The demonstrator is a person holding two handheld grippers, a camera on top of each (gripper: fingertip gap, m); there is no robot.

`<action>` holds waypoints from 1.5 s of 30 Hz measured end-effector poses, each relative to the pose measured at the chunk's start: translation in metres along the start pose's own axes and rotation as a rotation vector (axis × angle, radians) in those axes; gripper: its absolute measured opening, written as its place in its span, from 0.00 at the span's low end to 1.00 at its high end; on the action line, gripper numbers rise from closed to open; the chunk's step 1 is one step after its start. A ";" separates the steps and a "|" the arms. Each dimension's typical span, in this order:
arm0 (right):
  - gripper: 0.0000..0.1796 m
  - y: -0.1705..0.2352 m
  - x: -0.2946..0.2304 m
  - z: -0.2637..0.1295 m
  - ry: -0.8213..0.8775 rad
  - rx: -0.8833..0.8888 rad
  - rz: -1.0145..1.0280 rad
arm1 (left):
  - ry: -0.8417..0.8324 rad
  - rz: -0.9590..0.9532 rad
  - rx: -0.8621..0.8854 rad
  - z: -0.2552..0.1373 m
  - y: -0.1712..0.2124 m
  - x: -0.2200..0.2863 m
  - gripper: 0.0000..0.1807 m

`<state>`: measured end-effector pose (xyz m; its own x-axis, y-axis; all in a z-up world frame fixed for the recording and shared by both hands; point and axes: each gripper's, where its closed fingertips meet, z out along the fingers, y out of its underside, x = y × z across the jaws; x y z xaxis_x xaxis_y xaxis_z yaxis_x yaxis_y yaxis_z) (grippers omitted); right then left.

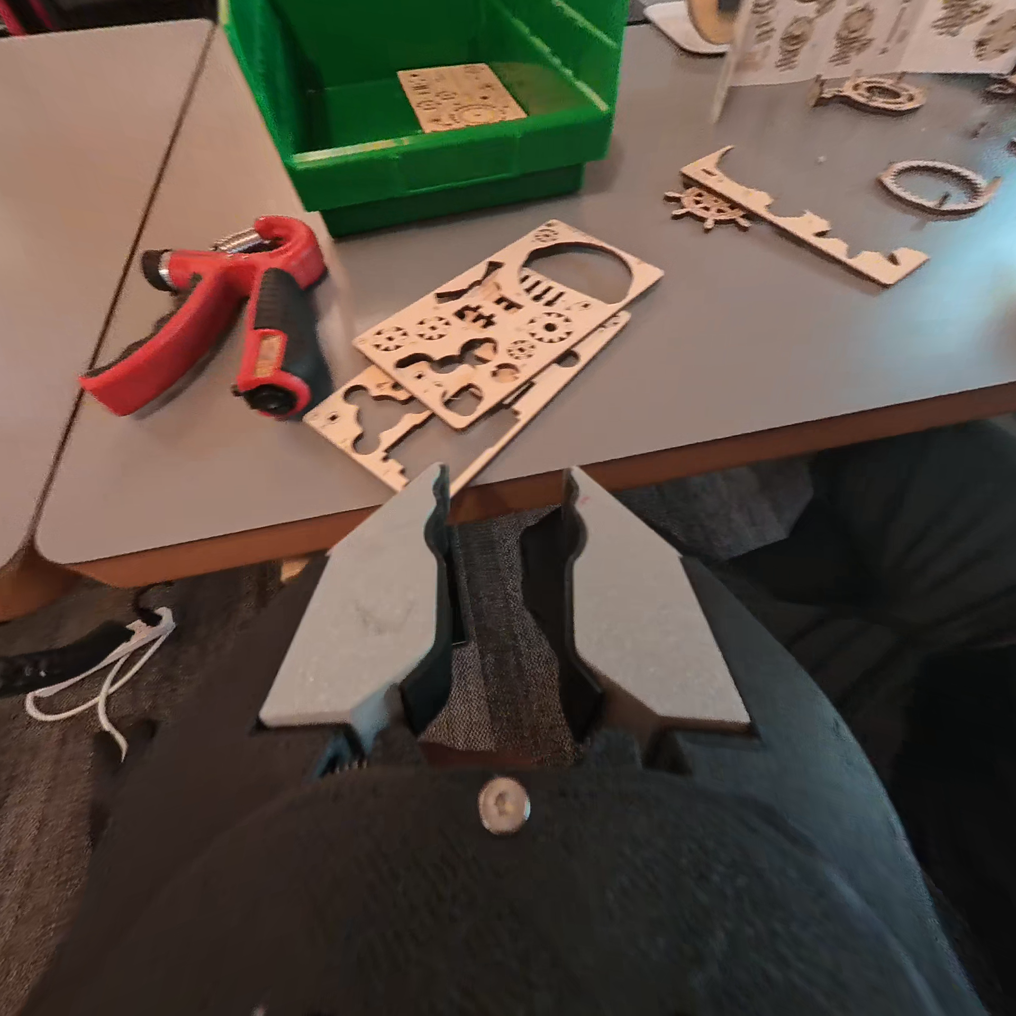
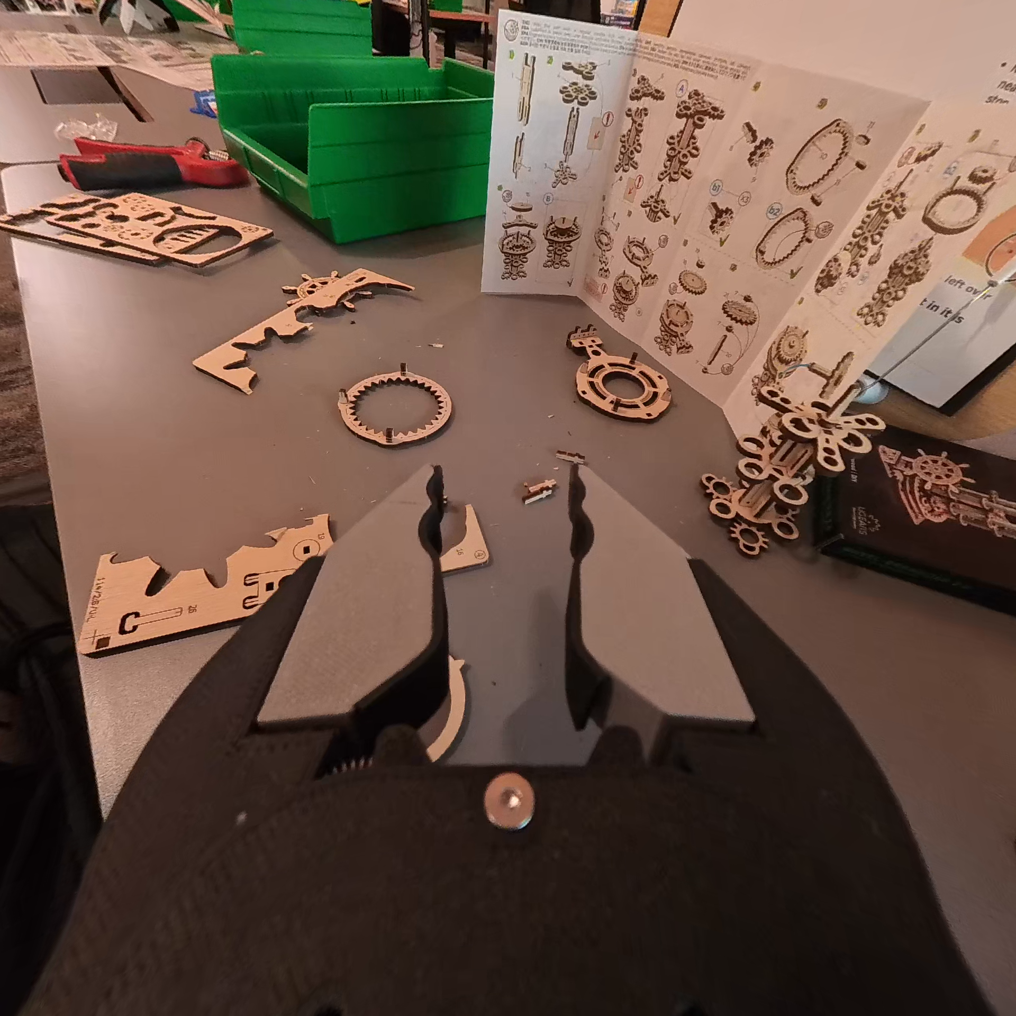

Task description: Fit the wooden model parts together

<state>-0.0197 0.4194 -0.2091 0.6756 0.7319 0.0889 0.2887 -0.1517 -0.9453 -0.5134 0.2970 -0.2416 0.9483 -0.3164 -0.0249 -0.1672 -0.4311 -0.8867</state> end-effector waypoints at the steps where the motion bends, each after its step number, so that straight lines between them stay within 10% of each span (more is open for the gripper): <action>1: 0.24 0.001 0.000 0.001 0.001 -0.003 0.002 | -0.009 -0.005 -0.001 -0.001 0.001 -0.006 0.21; 32: 0.25 0.005 0.014 0.000 0.080 -0.027 0.004 | 0.102 0.045 -0.010 0.064 -0.033 -0.007 0.22; 45: 0.28 0.007 0.044 -0.010 0.291 -0.046 -0.009 | 0.187 0.059 0.135 0.075 -0.074 -0.014 0.07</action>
<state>0.0189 0.4443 -0.2089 0.8372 0.5127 0.1902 0.3220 -0.1810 -0.9293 -0.4942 0.3967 -0.2104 0.8693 -0.4942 -0.0036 -0.1714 -0.2947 -0.9401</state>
